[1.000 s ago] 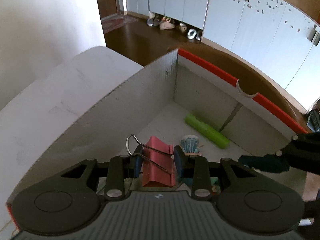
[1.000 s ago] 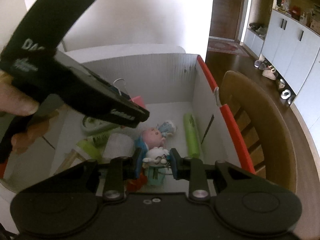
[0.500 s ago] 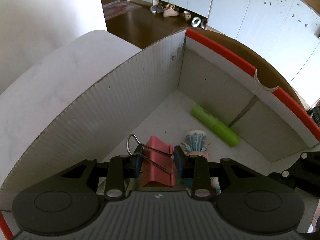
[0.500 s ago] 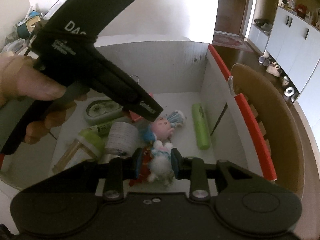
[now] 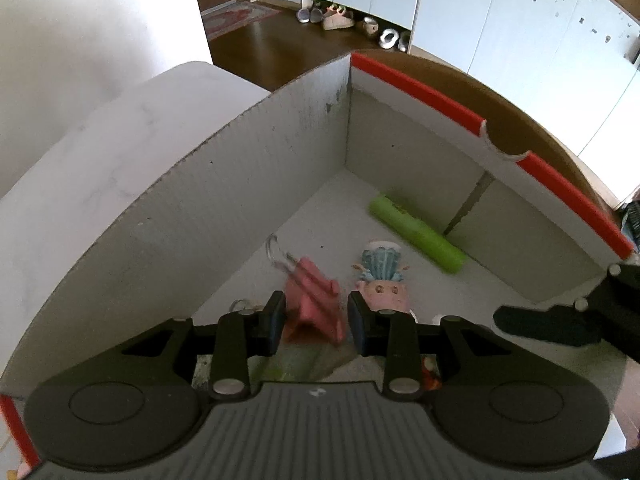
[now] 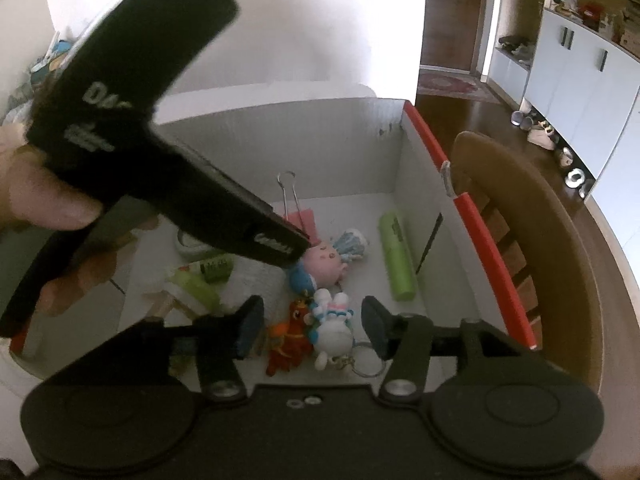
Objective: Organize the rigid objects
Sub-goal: 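Lower both grippers into the box and open them to drop clip and keychain, then withdraw both grippers from the box toward the heart dish and yellow box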
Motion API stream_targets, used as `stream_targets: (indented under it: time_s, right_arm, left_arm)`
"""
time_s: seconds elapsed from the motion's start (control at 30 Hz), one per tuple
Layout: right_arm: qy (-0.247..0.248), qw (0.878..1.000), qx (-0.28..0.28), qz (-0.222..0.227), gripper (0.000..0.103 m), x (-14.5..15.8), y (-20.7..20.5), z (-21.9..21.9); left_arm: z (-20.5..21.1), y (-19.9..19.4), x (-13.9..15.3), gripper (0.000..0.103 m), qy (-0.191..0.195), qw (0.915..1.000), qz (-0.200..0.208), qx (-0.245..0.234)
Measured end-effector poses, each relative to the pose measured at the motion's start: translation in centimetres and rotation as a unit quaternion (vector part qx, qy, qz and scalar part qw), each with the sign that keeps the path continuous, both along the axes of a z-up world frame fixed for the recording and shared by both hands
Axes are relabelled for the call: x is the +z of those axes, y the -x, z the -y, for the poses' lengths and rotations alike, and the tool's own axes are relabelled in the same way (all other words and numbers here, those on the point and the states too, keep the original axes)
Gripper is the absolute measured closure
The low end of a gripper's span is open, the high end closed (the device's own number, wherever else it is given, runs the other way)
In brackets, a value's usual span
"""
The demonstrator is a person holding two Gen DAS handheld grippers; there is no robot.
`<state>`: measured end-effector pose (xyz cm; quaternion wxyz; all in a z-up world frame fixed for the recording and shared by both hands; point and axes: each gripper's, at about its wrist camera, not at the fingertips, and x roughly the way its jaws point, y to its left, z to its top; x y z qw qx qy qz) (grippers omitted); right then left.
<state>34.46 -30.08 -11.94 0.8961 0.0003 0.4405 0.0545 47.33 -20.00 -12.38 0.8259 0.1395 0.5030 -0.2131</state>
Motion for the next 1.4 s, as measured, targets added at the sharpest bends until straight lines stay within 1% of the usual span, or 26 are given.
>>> stream_targets:
  time_s: [0.03,0.1,0.17,0.27,0.5,0.67,0.87,1.03,1.07,1.1,1.17,1.4]
  right_arm:
    - [-0.002,1.000,-0.002,0.001,0.048,0.1,0.1,-0.1]
    - [-0.006,1.000,-0.006,0.004,0.047,0.4,0.3,-0.1]
    - [-0.009,1.000,-0.008,0.007,0.045,0.7,0.6,-0.1]
    - [-0.015,1.000,-0.012,0.014,0.040,1.4,0.9,-0.1]
    - [-0.032,0.999,-0.016,0.032,0.036,3.2,2.1,-0.3]
    - [-0.040,0.998,-0.016,0.047,0.026,4.7,3.3,-0.7]
    - [-0.042,0.997,-0.007,0.064,0.024,6.1,5.1,-2.3]
    - [-0.042,0.996,-0.004,0.077,0.017,7.1,6.2,-4.3]
    - [-0.042,0.996,-0.003,0.078,0.017,7.3,6.4,-4.6]
    - [-0.043,0.996,-0.002,0.080,0.016,7.5,6.6,-5.0]
    - [-0.043,0.995,0.000,0.085,0.013,8.0,7.0,-5.8]
    - [-0.065,0.992,0.006,0.106,0.003,9.1,8.9,-8.9]
  left_arm:
    - [-0.1,0.1,0.2,0.067,0.002,1.0000,0.001,0.000]
    - [-0.2,0.7,0.8,0.052,0.009,0.9999,0.007,0.000]
    - [-0.5,1.4,1.5,0.048,0.014,0.9997,0.019,0.001]
    - [-1.0,2.2,2.4,0.048,0.021,0.9994,0.027,0.001]
    - [-3.0,4.2,4.7,0.048,0.036,0.9981,0.048,0.009]
    - [-4.9,5.8,6.3,0.048,0.056,0.9964,0.062,0.018]
    - [-7.1,8.2,7.9,0.048,0.081,0.9931,0.082,0.023]
    - [-9.1,10.2,9.0,0.048,0.097,0.9907,0.092,0.025]
    - [-9.6,10.6,9.1,0.045,0.100,0.9902,0.094,0.025]
    - [-10.1,11.0,9.4,0.039,0.102,0.9896,0.097,0.027]
    - [-11.1,11.8,9.8,0.036,0.106,0.9883,0.106,0.027]
    - [-15.7,14.7,10.8,0.036,0.103,0.9844,0.135,0.045]
